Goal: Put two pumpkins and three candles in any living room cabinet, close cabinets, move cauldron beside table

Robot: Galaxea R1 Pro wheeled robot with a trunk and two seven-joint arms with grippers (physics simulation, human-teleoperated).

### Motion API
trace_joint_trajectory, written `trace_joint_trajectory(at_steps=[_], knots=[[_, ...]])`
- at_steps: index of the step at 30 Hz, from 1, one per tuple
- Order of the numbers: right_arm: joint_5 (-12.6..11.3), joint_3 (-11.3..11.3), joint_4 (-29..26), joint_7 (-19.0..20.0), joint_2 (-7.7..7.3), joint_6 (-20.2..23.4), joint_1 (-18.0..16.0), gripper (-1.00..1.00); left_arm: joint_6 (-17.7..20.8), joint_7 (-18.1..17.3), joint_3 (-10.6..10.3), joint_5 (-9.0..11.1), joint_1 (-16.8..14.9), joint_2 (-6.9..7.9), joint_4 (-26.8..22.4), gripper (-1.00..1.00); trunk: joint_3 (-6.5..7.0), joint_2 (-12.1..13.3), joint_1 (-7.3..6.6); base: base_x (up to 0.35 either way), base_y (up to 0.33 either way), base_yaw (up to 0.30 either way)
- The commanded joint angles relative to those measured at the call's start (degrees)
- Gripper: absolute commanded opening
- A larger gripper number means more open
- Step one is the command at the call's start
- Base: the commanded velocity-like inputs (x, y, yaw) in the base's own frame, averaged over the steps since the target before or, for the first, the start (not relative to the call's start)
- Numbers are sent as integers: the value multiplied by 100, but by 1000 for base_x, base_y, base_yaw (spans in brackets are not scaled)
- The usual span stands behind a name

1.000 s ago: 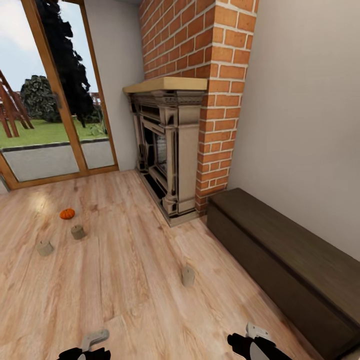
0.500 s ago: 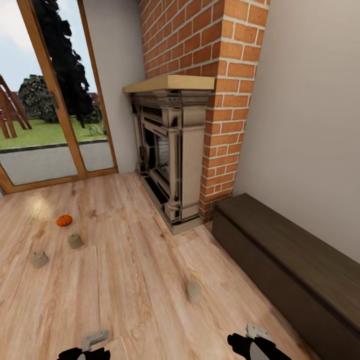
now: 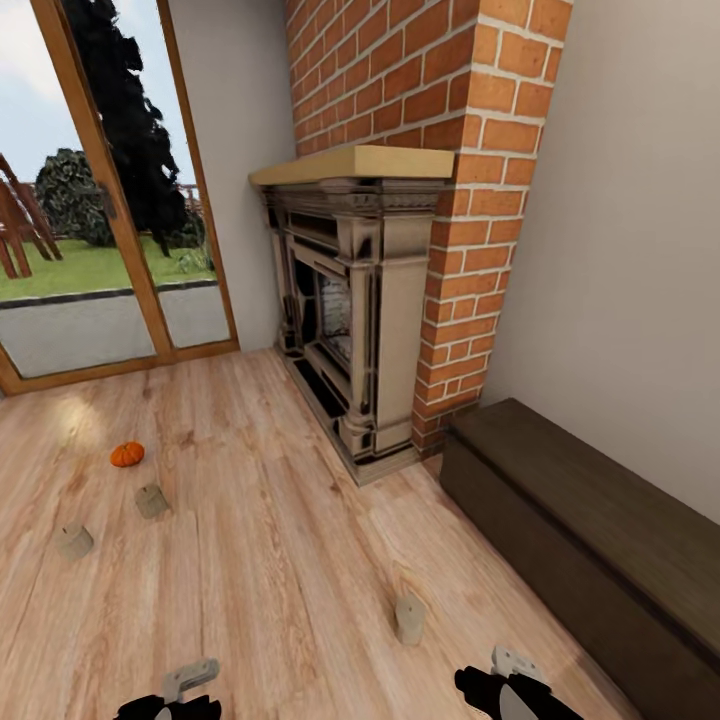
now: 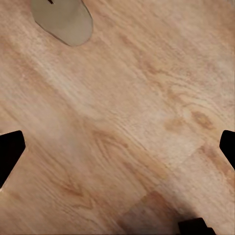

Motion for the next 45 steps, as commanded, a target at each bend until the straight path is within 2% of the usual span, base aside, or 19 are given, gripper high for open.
trace_joint_trajectory(at_steps=[1,21,39,45], knots=[[-49,47,-18,-42,-6,30,-1,100,10,53,-45,60,-3,9,-11,100,-6,-2,2,269,147,0],[-49,49,-18,-42,-8,30,-1,100,10,53,-45,60,-3,0,-11,100,-6,-2,2,269,116,0],[-49,49,-18,-42,-1,30,-2,100,10,53,-45,60,-1,5,-11,100,-6,-2,2,245,17,0],[-49,49,-18,-42,0,30,-2,100,10,50,-51,60,-1,-5,-11,100,-6,-2,2,90,27,0]])
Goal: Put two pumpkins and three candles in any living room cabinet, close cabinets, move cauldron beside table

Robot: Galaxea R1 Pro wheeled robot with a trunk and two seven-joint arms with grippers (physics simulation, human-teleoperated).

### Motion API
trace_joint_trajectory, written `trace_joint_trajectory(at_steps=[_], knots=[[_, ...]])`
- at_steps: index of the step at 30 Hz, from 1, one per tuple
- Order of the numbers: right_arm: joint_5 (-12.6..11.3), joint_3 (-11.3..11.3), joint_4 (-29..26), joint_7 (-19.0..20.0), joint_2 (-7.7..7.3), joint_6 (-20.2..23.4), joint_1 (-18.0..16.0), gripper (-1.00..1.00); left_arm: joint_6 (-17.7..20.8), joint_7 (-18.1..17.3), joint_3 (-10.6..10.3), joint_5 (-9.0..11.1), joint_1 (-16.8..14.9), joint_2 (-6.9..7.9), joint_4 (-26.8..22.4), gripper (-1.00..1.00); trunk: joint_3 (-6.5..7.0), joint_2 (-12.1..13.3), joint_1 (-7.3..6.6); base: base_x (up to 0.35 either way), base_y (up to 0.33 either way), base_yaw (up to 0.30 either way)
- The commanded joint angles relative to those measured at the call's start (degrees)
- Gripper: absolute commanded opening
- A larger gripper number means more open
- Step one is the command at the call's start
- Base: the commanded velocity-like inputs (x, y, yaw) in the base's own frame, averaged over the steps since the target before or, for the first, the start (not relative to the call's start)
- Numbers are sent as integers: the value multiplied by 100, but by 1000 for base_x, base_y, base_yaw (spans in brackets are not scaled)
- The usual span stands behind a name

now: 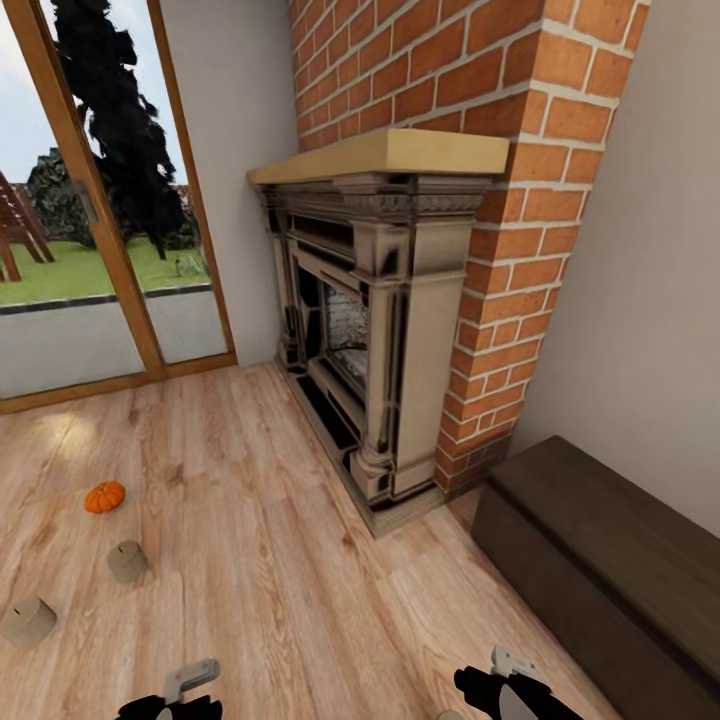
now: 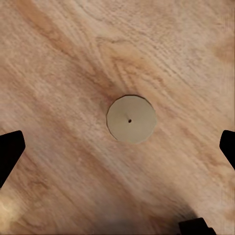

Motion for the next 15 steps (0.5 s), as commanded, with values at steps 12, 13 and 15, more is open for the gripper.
trace_joint_trajectory(at_steps=[12,13,15], knots=[[-49,48,-18,-41,-12,25,0,100,13,-19,-25,78,7,-4,-106,100,-41,-83,44,23,18,0],[-49,48,-18,-41,-12,24,0,100,15,-21,-26,80,8,-6,-131,100,-59,-123,66,0,0,0],[-46,48,-18,-41,-13,23,0,100,51,-16,-21,94,11,-7,-355,100,-95,-203,110,0,0,0]])
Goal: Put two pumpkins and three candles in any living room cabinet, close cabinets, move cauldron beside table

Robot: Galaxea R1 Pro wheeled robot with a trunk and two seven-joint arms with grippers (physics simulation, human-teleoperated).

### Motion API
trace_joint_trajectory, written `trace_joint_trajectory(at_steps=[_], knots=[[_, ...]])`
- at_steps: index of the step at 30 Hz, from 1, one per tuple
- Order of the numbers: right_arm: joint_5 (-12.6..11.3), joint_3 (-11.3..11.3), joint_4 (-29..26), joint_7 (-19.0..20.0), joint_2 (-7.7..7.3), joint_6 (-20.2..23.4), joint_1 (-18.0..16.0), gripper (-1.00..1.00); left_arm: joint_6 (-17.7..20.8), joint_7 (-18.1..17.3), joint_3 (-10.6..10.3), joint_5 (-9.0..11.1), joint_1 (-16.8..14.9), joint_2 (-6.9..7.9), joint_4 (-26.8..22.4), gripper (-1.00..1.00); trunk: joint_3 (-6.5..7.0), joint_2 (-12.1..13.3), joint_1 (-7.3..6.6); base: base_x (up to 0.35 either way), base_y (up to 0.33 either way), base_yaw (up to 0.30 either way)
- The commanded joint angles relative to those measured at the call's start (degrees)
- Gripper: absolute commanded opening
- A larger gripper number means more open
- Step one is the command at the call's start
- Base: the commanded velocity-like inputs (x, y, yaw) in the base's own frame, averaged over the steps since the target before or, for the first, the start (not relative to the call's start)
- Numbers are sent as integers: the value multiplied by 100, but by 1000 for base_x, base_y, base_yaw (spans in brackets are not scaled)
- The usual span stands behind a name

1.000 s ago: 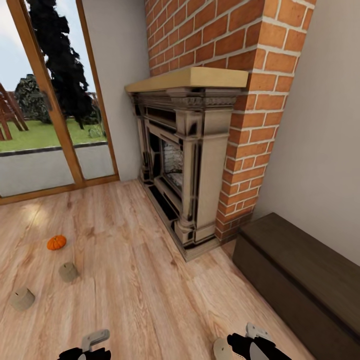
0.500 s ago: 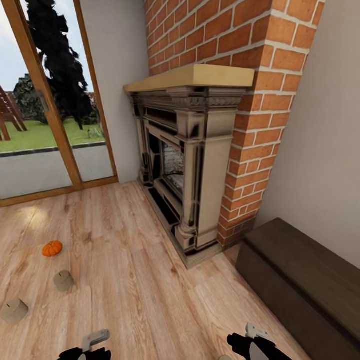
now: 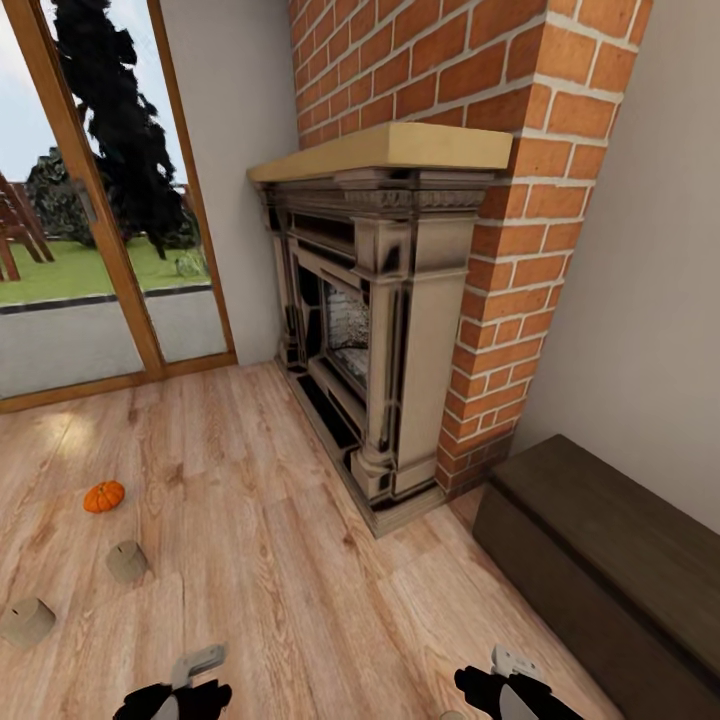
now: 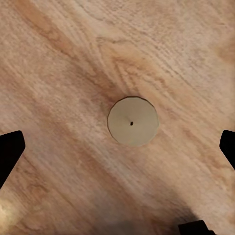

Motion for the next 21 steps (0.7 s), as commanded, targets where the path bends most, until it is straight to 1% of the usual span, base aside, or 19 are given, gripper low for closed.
trace_joint_trajectory(at_steps=[1,3,4,6,9,11,13,15,16,17,20,21], knots=[[-46,48,-18,-41,-5,27,0,100,40,60,-37,78,-2,10,-147,100,-24,-44,22,0,0,0],[-44,48,-18,-41,-5,23,-1,100,145,72,-44,102,-1,8,-511,100,-60,-124,66,0,0,0],[-44,48,-18,-41,-5,22,-1,100,195,74,-46,105,-1,9,-598,100,-78,-164,88,0,0,0],[-43,48,-18,-41,-5,18,-1,100,458,83,-45,96,-1,13,-927,100,-114,-245,132,0,0,0],[-43,48,-18,-41,-5,14,0,100,1131,98,-15,64,-7,45,-1725,100,-168,-365,198,0,0,0],[-43,48,-18,-41,-5,7,0,100,1444,114,33,50,-14,75,-2254,100,-204,-445,242,0,0,0],[-43,48,-18,-41,-5,5,0,100,1587,188,68,47,-18,78,-2458,100,-239,-525,286,0,0,0],[-43,48,-18,-41,-5,0,0,100,1758,451,97,42,-23,62,-2605,100,-275,-606,329,0,0,0],[-43,48,-18,-41,-5,-11,0,100,1809,619,101,40,-25,48,-2661,100,-293,-646,351,0,0,0],[-43,48,-18,-41,-5,-25,0,100,1830,709,101,39,-25,41,-2694,100,-311,-686,373,0,0,0],[-47,54,-18,-41,-1,-222,0,100,1899,1258,95,73,-27,22,-2896,100,-365,-806,439,0,0,0],[-48,55,-18,-41,2,-238,0,100,1904,1299,97,83,-27,21,-2911,100,-383,-846,461,0,0,0]])
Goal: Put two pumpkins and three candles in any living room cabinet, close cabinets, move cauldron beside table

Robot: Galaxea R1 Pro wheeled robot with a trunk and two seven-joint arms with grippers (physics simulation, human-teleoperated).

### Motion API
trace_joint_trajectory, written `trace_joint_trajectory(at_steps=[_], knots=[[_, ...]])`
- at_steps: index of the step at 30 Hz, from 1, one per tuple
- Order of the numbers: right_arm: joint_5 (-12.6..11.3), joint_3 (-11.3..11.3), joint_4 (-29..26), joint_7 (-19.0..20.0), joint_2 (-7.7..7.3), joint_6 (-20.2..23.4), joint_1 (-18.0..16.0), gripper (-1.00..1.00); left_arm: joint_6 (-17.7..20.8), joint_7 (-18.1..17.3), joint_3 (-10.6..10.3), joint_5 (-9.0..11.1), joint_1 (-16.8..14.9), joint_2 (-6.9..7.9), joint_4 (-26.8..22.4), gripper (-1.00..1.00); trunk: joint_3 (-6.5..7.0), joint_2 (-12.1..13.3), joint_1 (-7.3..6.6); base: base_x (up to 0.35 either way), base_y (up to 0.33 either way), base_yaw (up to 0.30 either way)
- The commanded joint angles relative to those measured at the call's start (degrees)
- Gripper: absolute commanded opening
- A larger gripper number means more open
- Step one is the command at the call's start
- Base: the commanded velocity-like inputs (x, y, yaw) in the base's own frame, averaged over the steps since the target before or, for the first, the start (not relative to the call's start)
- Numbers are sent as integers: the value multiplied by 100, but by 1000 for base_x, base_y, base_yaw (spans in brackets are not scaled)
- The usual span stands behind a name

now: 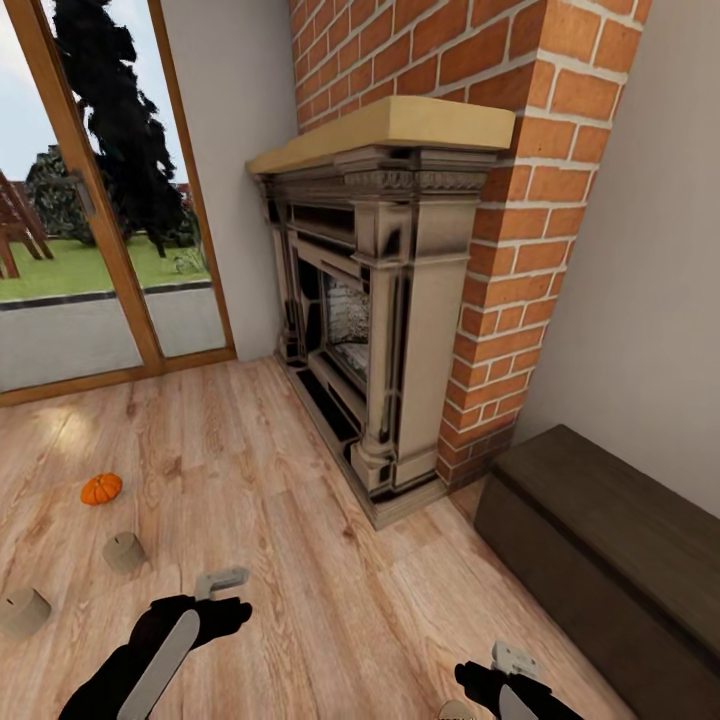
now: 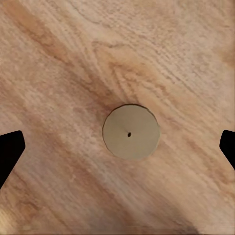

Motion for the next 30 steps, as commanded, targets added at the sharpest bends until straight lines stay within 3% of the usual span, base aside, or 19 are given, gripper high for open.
trace_joint_trajectory(at_steps=[1,30], knots=[[-42,49,-18,-41,4,7,0,100,13,119,-14,77,-4,6,-25,100,-24,-44,22,0,0,0],[-39,52,-9,-41,103,-299,0,100,16,215,-42,119,-2,-61,-64,100,-544,-1207,659,0,0,0]])
